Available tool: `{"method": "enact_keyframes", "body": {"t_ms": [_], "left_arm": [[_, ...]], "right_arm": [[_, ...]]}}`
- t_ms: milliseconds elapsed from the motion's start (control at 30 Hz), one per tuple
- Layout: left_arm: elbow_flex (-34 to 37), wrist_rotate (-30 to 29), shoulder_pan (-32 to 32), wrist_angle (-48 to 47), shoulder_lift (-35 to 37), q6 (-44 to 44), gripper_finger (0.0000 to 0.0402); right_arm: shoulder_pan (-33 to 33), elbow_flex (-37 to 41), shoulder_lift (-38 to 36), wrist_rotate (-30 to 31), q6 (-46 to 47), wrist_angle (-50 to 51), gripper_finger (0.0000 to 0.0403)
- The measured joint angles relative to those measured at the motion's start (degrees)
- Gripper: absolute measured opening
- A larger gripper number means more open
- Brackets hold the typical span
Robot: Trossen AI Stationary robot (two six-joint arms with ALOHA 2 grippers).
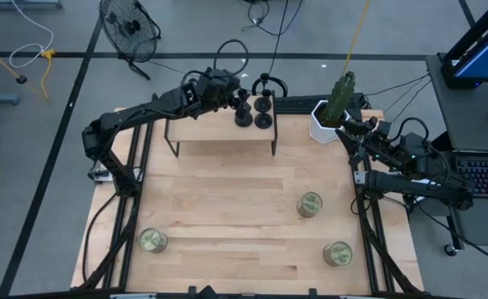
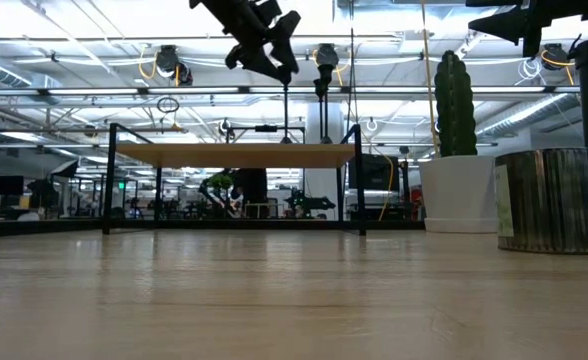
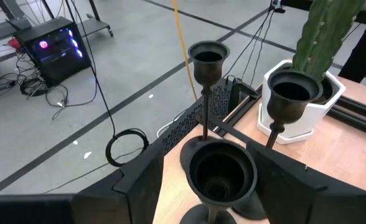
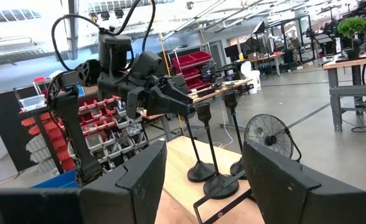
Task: Pick & Place candle stick holders
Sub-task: Put the candle holder on the shelf, then put the left scented candle on the shelf
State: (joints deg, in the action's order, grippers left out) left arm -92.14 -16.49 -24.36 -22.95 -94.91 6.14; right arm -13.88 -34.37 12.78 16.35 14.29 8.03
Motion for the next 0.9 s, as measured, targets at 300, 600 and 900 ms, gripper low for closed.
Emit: {"method": "enact_keyframes", "body": {"t_ms": [300,600,900], "left_arm": [[0.0,-0.04,0.11,3.25,0.0,-1.56,0.0286],[0.03,-2.02,0.28,5.59,0.7,-3.28,0.0318],[0.07,-2.12,0.33,9.37,4.54,-4.51,0.032]], "right_arm": [[-0.01,0.0,0.0,-0.02,-0.01,0.0,0.0208],[-0.01,0.0,0.0,0.01,-0.03,0.0,0.0208],[-0.01,0.0,-0.02,0.01,-0.18,0.01,0.0208]]}}
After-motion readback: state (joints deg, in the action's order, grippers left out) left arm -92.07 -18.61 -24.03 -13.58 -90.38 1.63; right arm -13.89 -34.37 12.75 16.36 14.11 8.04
